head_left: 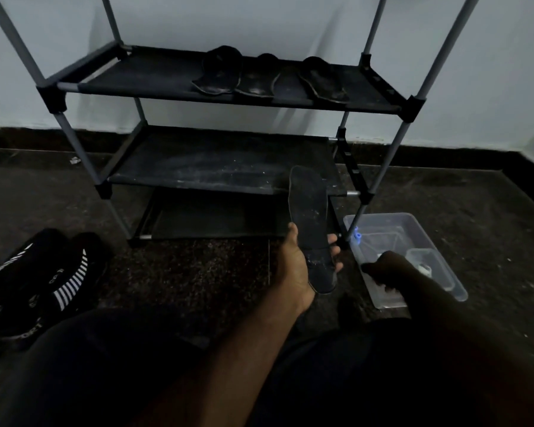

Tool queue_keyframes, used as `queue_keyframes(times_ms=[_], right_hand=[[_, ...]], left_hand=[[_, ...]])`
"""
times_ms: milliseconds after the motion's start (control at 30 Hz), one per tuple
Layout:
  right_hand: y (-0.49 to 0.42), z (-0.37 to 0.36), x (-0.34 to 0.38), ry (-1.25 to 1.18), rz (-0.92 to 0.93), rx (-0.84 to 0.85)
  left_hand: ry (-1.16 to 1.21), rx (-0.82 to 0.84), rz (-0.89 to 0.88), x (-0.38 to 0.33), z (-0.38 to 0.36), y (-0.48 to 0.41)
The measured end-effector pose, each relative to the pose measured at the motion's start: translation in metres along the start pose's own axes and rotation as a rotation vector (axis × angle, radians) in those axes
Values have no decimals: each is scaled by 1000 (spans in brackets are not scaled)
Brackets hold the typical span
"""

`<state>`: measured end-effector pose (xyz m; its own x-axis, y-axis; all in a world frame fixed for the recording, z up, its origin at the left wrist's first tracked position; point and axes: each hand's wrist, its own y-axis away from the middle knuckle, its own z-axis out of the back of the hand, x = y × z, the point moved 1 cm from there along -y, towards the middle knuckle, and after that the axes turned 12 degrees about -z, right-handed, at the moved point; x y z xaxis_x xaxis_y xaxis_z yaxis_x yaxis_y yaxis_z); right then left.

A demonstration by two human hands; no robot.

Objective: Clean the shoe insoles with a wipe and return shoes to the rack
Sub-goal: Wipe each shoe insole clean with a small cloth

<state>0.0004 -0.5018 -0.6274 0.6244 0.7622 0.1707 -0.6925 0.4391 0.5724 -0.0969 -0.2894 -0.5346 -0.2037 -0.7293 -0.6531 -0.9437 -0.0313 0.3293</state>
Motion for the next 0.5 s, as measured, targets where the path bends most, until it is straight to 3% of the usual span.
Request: queue_keyframes(times_ms=[200, 433, 500], right_hand=[[-17, 6, 4, -76, 96, -240], [-25, -4, 34, -263, 235, -318], [-26, -9, 44, -307, 256, -269]], left_hand=[[-25, 16, -20, 11, -4, -11], [-28, 42, 1, 18, -9, -20], [-37, 51, 8, 18, -9, -23]])
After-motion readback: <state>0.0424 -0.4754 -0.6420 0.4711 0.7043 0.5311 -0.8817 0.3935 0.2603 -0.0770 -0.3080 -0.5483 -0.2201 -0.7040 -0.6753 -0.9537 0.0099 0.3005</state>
